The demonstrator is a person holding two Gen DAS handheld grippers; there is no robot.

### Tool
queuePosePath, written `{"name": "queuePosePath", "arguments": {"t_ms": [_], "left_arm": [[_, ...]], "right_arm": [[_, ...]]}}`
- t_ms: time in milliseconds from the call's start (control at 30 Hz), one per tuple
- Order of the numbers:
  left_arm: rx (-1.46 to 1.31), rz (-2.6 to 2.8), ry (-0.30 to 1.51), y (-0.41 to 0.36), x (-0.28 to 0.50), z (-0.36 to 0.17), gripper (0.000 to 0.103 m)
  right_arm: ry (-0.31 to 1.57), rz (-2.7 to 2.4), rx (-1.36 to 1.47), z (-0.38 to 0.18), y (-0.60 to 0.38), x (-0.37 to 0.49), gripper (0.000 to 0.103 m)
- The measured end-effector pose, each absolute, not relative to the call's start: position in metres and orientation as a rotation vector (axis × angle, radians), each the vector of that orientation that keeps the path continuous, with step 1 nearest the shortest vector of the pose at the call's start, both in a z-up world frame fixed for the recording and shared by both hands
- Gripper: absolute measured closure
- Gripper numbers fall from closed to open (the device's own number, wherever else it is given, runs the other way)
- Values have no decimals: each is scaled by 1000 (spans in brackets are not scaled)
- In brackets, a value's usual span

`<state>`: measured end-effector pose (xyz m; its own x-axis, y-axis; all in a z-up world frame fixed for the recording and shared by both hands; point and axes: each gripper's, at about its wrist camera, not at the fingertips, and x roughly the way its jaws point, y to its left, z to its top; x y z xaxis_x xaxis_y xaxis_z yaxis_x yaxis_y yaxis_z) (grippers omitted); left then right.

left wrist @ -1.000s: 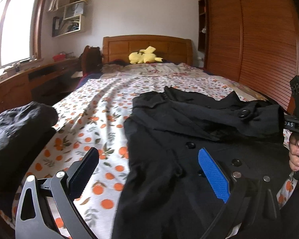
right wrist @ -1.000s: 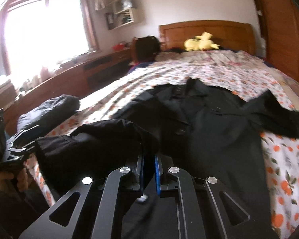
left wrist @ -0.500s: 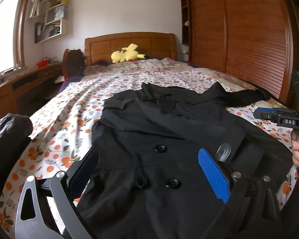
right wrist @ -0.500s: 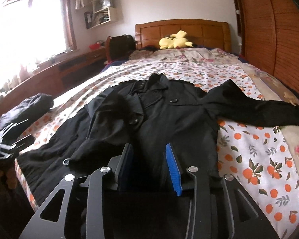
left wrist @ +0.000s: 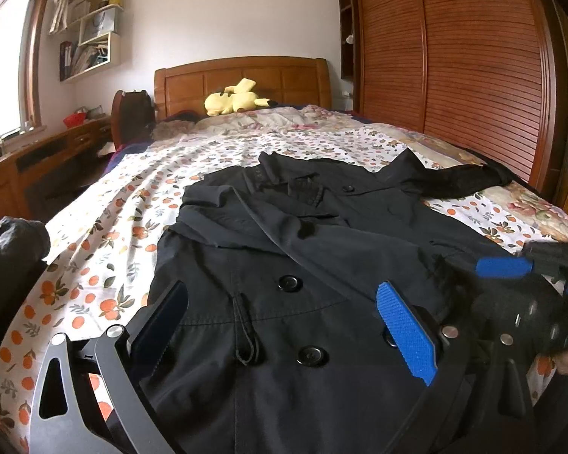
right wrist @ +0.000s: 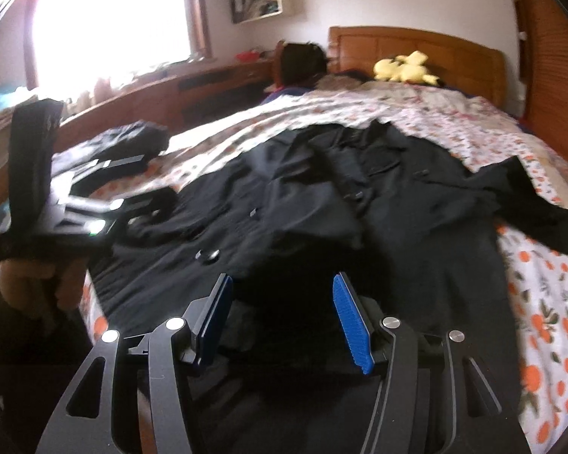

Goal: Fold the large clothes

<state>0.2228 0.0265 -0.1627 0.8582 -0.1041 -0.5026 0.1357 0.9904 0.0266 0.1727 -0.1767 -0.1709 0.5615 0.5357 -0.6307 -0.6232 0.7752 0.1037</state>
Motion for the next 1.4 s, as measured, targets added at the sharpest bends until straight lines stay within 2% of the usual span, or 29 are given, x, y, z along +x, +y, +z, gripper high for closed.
{"name": "queuePosePath", "arguments": {"t_ms": [167, 400, 567, 600, 633, 667, 733, 767, 1133, 1400], "left_arm": [[57, -124, 522, 30, 223, -163, 2], [55, -124, 519, 33, 223, -163, 2], [54, -126, 518, 34, 222, -163, 2], [55, -124, 518, 34, 222, -163, 2], [55, -124, 519, 34, 222, -163, 2], [55, -124, 519, 34, 222, -163, 2], [55, -125, 518, 34, 222, -163, 2], [56, -124, 519, 34, 222, -163, 2], [57, -124, 522, 35, 223, -163, 2], [62, -129, 524, 31, 224, -164, 2]], "right_arm": [[744, 719, -185, -189, -157, 163, 50], [788, 711, -228, -207, -144, 160, 42], [795, 696, -266, -213, -141, 160, 43], [793, 691, -274, -214, -141, 159, 48], [788, 679, -287, -213, -141, 159, 63], [784, 667, -301, -213, -141, 159, 71], [784, 686, -315, -212, -143, 159, 96], [785, 693, -310, -210, -145, 160, 98], [676, 670, -149, -152, -196, 168, 100], [685, 501, 5, -151, -259, 209, 100]]}}
